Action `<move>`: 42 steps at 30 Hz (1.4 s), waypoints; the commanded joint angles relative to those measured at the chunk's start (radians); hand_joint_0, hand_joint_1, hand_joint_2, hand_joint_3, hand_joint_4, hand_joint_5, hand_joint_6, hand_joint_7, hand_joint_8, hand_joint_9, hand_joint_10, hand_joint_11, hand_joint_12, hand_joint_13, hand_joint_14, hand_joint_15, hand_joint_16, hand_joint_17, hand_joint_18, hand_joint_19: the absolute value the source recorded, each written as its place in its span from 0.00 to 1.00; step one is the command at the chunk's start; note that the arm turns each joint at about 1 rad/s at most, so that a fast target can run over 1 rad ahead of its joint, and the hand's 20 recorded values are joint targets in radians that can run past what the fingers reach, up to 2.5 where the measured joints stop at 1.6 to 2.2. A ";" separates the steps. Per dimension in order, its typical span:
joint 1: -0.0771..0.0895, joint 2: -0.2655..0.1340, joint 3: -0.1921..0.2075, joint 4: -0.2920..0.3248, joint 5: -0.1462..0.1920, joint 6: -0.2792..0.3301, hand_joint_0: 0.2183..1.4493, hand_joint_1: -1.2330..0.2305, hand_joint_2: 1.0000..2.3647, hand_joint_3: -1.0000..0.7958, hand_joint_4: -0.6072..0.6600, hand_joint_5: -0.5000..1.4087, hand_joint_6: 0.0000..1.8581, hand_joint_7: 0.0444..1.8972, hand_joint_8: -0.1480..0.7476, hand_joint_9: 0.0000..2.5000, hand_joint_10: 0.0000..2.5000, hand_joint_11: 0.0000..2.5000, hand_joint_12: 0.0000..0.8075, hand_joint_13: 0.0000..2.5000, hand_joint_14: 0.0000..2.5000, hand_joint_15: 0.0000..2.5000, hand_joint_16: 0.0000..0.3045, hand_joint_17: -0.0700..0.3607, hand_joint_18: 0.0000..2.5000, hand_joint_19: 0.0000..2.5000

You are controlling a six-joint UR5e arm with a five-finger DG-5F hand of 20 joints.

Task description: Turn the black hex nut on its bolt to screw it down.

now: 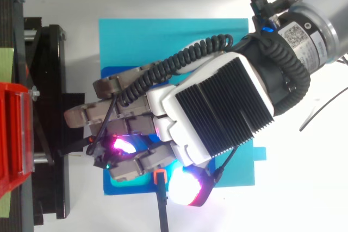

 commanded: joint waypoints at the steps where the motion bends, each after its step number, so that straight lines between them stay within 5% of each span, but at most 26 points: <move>1: 0.001 0.000 -0.002 0.000 -0.001 -0.006 0.22 0.60 0.00 0.28 0.66 0.20 0.27 0.67 0.36 0.26 0.00 0.00 0.42 0.19 0.00 0.00 0.17 0.43 0.22 0.24; 42: -0.003 -0.002 -0.031 0.036 -0.009 -0.041 0.28 0.50 0.01 0.34 0.63 0.20 0.27 0.74 0.35 0.25 0.00 0.00 0.39 0.18 0.00 0.00 0.15 0.40 0.21 0.25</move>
